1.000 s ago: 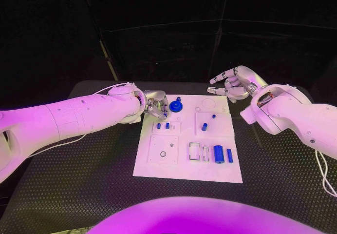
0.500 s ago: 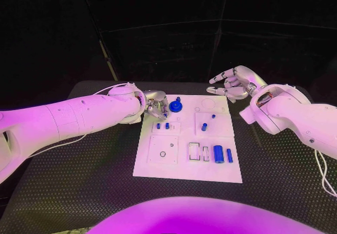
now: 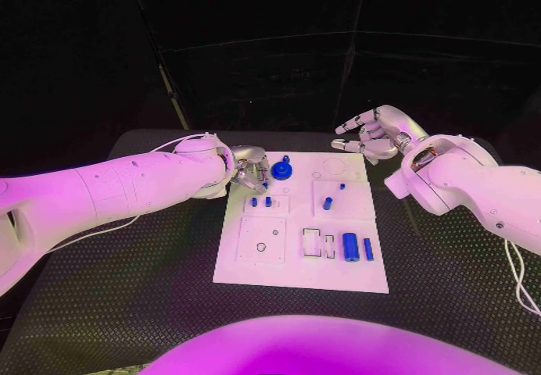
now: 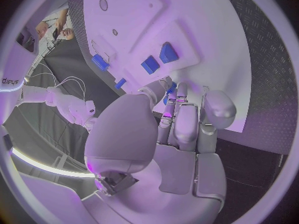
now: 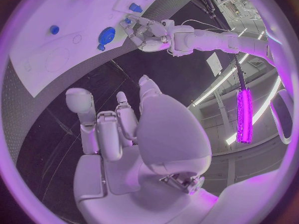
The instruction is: Assemble the parts on the task board
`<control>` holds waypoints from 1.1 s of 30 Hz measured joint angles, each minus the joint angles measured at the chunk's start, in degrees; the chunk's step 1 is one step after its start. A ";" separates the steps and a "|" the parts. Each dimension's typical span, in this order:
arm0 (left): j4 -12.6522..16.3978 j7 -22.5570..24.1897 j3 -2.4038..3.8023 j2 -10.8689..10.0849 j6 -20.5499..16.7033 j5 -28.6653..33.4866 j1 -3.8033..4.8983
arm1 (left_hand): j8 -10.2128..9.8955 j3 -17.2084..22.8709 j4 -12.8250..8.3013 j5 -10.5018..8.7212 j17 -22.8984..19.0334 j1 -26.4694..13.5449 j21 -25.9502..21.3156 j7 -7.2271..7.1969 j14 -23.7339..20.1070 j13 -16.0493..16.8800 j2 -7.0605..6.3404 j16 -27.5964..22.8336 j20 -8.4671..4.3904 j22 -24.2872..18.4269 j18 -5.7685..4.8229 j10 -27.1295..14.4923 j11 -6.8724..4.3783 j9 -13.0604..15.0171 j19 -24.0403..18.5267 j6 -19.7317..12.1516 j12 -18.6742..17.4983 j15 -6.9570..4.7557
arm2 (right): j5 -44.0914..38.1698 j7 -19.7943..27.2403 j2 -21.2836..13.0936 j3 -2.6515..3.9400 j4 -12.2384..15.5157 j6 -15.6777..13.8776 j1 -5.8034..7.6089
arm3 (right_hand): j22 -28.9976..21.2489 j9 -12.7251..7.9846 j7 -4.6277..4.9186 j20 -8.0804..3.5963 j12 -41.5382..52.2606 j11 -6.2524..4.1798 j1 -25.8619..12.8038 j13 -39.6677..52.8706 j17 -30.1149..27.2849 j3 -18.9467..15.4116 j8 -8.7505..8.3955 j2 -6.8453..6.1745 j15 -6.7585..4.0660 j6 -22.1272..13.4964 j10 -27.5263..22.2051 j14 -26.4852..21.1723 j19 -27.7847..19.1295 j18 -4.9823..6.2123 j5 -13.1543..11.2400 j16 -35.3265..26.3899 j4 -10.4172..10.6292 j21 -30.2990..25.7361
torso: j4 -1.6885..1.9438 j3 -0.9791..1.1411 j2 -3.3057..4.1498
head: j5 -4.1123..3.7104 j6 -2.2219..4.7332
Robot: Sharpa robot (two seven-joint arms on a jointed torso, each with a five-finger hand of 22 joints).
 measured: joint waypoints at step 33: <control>2.84 0.35 0.21 -6.56 -4.86 4.07 0.44 | -3.79 -3.48 -0.02 -0.08 -4.35 -0.46 -5.77 0.28 -0.63 -0.01 -0.46 -1.61 0.81 -5.64 0.00 -4.62 0.71 0.24 -2.46 -4.62 -2.38 0.63 | -7.20 -1.30 -0.42 -0.24 -3.92 3.23 -0.43 | -21.92 -0.13 -0.29 -0.73 -53.90 0.47 10.05 -52.84 -17.37 3.93 1.85 0.40 -0.39 3.63 -21.46 -0.36 -5.82 3.14 -1.51 -20.31 -0.11 -17.66 | 0.08 -0.07 -0.08 | -0.54 0.00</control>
